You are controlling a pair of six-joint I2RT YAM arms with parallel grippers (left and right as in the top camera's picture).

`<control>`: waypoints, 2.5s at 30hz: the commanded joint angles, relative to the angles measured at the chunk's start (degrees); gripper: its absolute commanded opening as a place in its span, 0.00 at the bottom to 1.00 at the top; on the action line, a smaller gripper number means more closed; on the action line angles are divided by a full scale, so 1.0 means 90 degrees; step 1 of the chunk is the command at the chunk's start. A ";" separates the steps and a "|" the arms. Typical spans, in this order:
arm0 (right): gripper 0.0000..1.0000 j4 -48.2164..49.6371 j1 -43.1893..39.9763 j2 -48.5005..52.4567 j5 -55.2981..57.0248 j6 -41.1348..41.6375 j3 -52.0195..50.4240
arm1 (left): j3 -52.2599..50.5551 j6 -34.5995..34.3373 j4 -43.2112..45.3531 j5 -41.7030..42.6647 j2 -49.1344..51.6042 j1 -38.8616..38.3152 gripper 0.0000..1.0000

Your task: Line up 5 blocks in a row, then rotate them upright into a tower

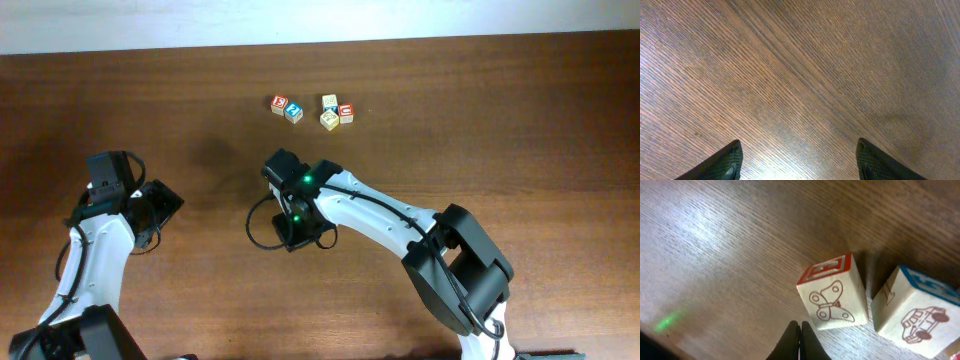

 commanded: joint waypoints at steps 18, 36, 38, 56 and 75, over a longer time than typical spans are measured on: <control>0.04 0.0138 0.0007 0.0104 0.0036 -0.1241 0.0175 | 0.0000 0.0117 -0.0087 -0.0039 -0.0083 0.0027 0.70; 0.04 -0.0338 0.0121 0.0095 0.0131 -0.2851 0.0464 | 0.0000 0.0121 -0.0107 -0.0027 -0.0083 0.0022 0.70; 0.04 -0.0355 0.0223 0.0095 0.0109 -0.2854 0.0593 | 0.0000 0.0119 -0.0104 -0.0027 -0.0083 0.0022 0.70; 0.04 -0.0299 0.0454 0.0423 0.2183 -0.2837 0.0500 | 0.0000 0.0214 -0.0107 -0.0044 -0.0083 0.0022 0.70; 0.29 -0.2783 -0.0721 0.0027 0.1093 0.0136 0.2667 | 0.0000 0.0952 -0.0355 0.0738 -0.0083 -0.0534 0.56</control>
